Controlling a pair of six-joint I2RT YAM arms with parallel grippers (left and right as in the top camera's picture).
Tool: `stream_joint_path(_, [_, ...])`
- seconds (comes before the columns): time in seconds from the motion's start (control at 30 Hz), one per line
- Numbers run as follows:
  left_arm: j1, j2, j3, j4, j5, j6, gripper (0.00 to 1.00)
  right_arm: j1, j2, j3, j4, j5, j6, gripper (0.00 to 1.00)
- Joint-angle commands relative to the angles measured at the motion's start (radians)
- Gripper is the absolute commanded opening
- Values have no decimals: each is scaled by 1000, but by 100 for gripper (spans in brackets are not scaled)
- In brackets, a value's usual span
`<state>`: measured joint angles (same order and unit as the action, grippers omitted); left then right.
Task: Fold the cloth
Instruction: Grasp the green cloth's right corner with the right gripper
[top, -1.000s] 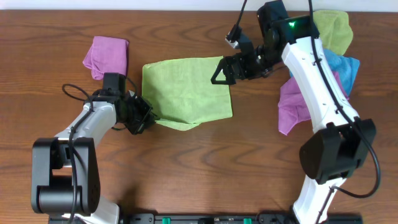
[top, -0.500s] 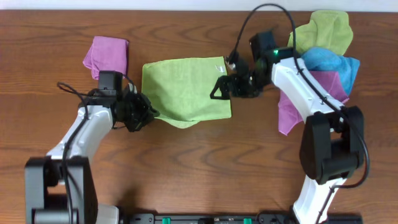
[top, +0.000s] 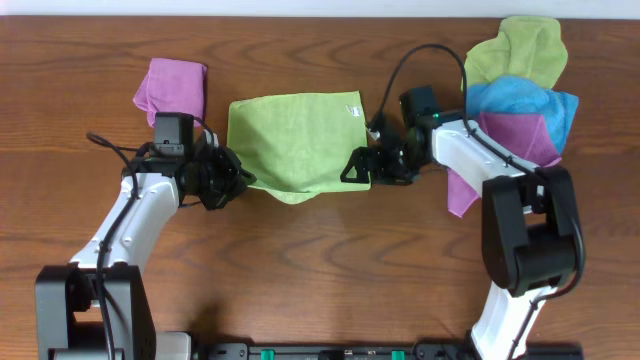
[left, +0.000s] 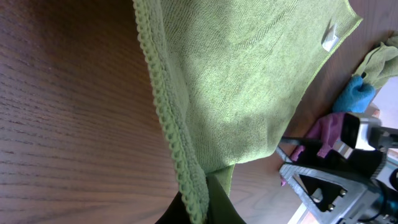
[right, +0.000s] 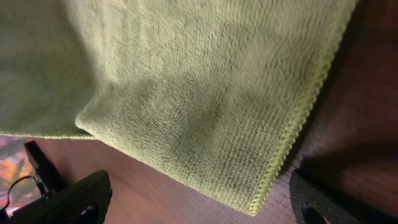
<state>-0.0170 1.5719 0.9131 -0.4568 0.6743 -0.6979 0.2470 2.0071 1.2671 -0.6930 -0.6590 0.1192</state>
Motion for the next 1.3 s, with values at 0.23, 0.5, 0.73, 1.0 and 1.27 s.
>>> stream_joint_path(0.23, [-3, -14, 21, -3, 0, 18, 6, 82, -19, -25, 69, -102, 38, 75])
stream_joint_path(0.5, [14, -14, 21, -3, -4, 22, 6, 80, -39, -24, 73, -246, 45, 1])
stream_joint_path(0.73, [51, -14, 21, -13, -4, 44, 6, -17, -174, -24, 73, -340, 174, 2])
stream_joint_path(1.0, [50, -14, 21, -14, -5, 45, 6, -95, -244, -24, 21, -340, 269, 38])
stream_joint_path(1.27, [50, -14, 21, -13, -13, 45, 6, -98, -244, -24, -114, -192, 171, 44])
